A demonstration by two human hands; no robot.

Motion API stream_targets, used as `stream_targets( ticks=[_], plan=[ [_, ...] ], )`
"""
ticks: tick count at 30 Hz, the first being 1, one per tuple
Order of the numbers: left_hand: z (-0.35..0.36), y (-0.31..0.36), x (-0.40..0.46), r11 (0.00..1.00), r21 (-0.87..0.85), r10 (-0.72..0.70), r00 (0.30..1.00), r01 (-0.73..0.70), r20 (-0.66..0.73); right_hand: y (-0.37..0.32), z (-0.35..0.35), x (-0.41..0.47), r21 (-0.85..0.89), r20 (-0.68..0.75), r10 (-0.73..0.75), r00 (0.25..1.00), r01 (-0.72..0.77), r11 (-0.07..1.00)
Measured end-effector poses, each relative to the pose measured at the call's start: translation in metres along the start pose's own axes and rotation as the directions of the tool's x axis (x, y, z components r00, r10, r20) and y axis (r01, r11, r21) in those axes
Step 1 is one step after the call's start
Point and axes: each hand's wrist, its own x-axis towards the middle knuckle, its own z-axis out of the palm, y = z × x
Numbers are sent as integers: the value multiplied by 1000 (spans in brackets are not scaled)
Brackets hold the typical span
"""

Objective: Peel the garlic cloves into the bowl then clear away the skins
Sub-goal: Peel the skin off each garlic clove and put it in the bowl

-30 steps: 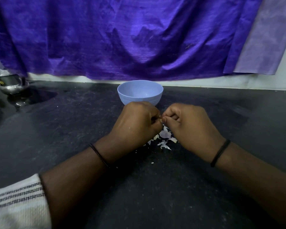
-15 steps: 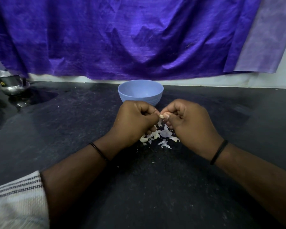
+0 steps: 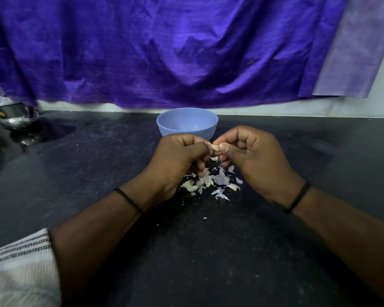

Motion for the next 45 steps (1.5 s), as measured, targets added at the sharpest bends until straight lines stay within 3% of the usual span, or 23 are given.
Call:
stream_targets(
  ticks=[14,22,28,30,33,36,41,45],
  plan=[
    [-1,0,3,999,-52,-11,1000,12,9,-1,-2,2,170,62,33,997,-44,985],
    [-4,0,2,997,63,51,999,-51,5,-5,-7,2,220,126,76,989,-103,970],
    [-7,-1,3,971,211,127,989,-109,-75,-4,-9,3,220,120,84,989,-109,970],
    [-9,-3,4,907,381,223,972,-179,-74,-2,-10,3,202,121,88,989,-111,973],
    [-9,-5,2,686,678,336,941,-264,27,0,-11,2,170,120,80,990,-100,980],
    [-11,-5,1,594,758,330,941,-269,74,0,-13,2,162,99,78,992,-93,982],
    [-11,0,1,537,797,322,940,-276,109,2,-14,3,133,37,78,996,-82,988],
    [-7,2,-3,590,764,259,957,-263,130,4,-16,3,166,1,100,995,-99,981]
  ],
)
